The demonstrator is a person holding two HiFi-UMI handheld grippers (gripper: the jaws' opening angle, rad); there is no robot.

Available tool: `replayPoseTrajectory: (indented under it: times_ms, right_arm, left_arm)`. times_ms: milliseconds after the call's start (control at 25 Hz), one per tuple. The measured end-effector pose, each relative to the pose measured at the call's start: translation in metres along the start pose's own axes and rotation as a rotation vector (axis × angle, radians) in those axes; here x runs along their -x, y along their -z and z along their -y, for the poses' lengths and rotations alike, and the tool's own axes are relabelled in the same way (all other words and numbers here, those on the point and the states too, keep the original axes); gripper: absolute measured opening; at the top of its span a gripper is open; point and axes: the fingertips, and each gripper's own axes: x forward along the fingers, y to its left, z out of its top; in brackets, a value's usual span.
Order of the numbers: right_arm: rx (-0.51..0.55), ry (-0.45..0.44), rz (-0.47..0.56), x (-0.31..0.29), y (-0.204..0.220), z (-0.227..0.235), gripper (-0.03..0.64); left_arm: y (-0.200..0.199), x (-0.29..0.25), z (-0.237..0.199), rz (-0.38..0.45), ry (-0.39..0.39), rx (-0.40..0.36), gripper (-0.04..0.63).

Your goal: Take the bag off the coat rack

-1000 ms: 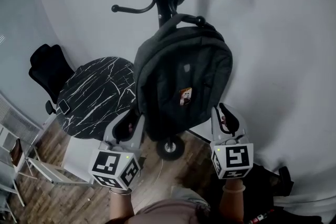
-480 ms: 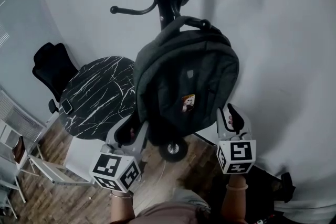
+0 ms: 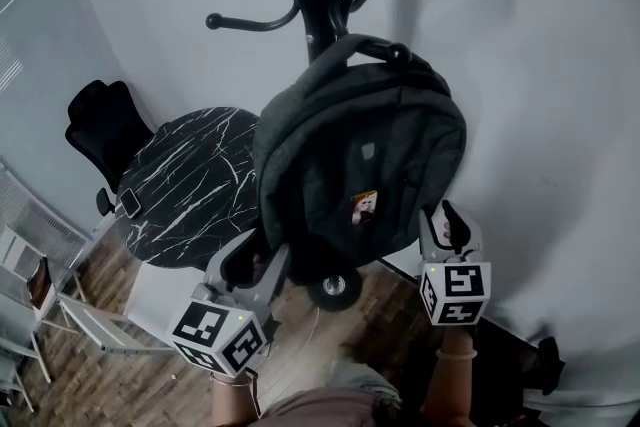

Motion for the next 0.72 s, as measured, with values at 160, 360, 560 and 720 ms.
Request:
replayPoseTrajectory:
  times_ms: [160, 360, 560, 720]
  right_arm:
    - [-0.022, -0.012, -0.017, -0.008, 0.009, 0.003, 0.167]
    - [-0.049, -0.038, -0.034, -0.017, 0.018, 0.003, 0.190]
    - [-0.055, -0.055, -0.055, -0.027, 0.027, 0.003, 0.209]
    - [-0.069, -0.065, -0.053, -0.033, 0.029, 0.003, 0.215]
  left_arm:
    - [0.009, -0.007, -0.003, -0.040, -0.008, -0.009, 0.186]
    - [0.021, -0.017, -0.003, -0.076, -0.002, -0.002, 0.195]
    - [0.029, -0.025, -0.005, -0.102, 0.002, -0.007, 0.195]
    - [0.033, -0.029, -0.006, -0.109, 0.003, -0.024, 0.195]
